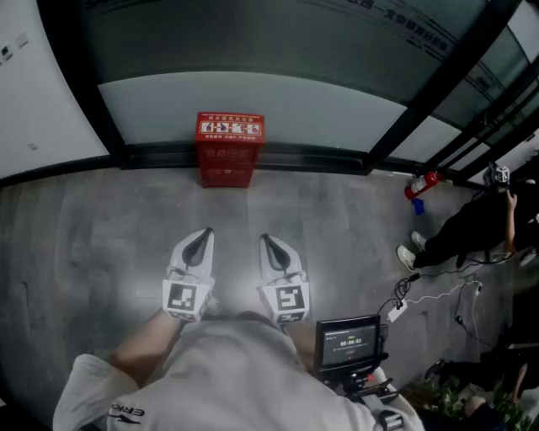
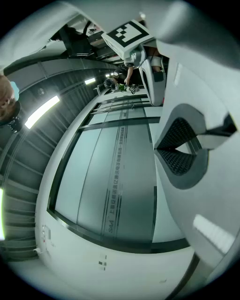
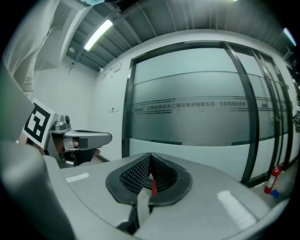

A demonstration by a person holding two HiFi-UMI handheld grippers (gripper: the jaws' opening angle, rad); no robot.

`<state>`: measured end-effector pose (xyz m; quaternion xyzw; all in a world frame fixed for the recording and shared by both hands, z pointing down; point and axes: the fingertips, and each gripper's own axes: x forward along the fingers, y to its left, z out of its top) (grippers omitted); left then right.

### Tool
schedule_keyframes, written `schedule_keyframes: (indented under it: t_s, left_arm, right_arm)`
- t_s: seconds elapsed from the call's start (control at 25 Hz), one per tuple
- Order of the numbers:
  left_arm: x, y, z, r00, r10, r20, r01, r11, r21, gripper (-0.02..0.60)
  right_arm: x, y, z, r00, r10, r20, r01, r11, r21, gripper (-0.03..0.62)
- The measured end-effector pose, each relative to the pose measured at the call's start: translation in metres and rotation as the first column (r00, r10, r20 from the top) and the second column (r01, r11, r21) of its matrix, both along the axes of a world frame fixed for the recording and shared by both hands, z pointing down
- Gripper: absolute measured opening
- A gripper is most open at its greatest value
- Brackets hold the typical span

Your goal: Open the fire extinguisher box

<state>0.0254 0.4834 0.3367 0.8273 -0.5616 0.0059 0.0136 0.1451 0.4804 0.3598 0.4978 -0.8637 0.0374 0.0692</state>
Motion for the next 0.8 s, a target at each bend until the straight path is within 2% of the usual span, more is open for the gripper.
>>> schedule_keyframes:
  t_s: [0.16, 0.32, 0.56, 0.8]
  left_arm:
    - [-0.037, -0.048, 0.001, 0.999, 0.013, 0.031, -0.014, 0.999, 0.038, -0.002]
    - [-0.06, -0.086, 0.005, 1.0, -0.005, 0.025, 0.004, 0.999, 0.032, -0.002]
    - [-0.077, -0.147, 0.021, 0.999, -0.033, 0.017, 0.033, 0.999, 0.002, -0.002]
    - [-0.08, -0.225, 0.033, 0.995, -0.059, 0.08, 0.06, 0.998, -0.004, -0.002]
  right_arm:
    - [-0.037, -0.043, -0.003, 1.0, 0.005, -0.009, -0.005, 1.0, 0.012, 0.014]
    - [-0.058, -0.079, 0.001, 0.999, -0.008, -0.031, 0.008, 1.0, 0.002, 0.014]
    - [-0.076, -0.142, 0.019, 0.999, -0.04, -0.036, 0.039, 0.999, -0.016, 0.014]
    - [-0.08, -0.226, 0.029, 0.996, -0.084, -0.021, 0.083, 0.996, -0.027, 0.014]
